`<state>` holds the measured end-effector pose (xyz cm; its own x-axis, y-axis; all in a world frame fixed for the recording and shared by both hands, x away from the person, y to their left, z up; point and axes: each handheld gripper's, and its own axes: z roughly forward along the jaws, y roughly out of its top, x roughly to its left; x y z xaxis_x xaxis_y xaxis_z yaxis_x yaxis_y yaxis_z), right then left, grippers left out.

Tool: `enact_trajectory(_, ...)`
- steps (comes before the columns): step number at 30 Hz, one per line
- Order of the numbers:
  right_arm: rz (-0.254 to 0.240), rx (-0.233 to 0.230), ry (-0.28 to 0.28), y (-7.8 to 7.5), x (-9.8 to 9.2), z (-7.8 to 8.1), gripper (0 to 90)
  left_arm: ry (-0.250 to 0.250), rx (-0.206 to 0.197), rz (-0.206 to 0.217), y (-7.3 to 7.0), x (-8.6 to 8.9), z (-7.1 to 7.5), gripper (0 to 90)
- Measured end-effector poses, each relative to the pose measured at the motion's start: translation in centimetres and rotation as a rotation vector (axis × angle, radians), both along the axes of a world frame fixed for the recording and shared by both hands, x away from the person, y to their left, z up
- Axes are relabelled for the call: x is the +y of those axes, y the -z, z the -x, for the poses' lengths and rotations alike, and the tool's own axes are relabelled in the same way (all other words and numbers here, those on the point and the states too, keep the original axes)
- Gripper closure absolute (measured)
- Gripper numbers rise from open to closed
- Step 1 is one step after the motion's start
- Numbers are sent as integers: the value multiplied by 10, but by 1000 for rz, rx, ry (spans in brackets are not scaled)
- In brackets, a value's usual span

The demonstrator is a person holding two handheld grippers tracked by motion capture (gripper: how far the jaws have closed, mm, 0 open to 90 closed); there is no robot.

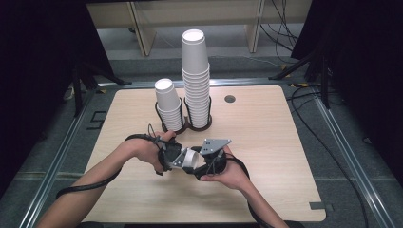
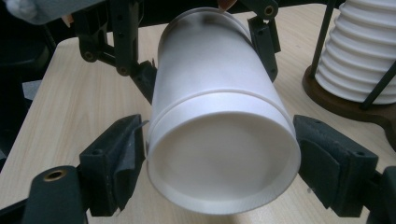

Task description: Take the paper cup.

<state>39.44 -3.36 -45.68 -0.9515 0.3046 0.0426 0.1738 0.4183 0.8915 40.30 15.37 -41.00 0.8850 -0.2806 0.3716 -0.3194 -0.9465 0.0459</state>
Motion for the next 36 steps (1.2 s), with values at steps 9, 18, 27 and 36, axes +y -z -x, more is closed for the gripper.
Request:
enact_trajectory(9,-11,-21,-15,3,1,-1,252,-12,22,12,0,-1,2,175)
enact_trajectory(18,-24,-67,-26,2,-3,-2,273,8,7,44,-2,0,0,165)
enact_trajectory(27,-9,-81,-32,-1,-6,-1,278,-1,35,125,-1,3,-2,145)
enact_trajectory(36,11,-93,-33,-2,-10,-1,278,-11,47,210,-3,5,-2,0)
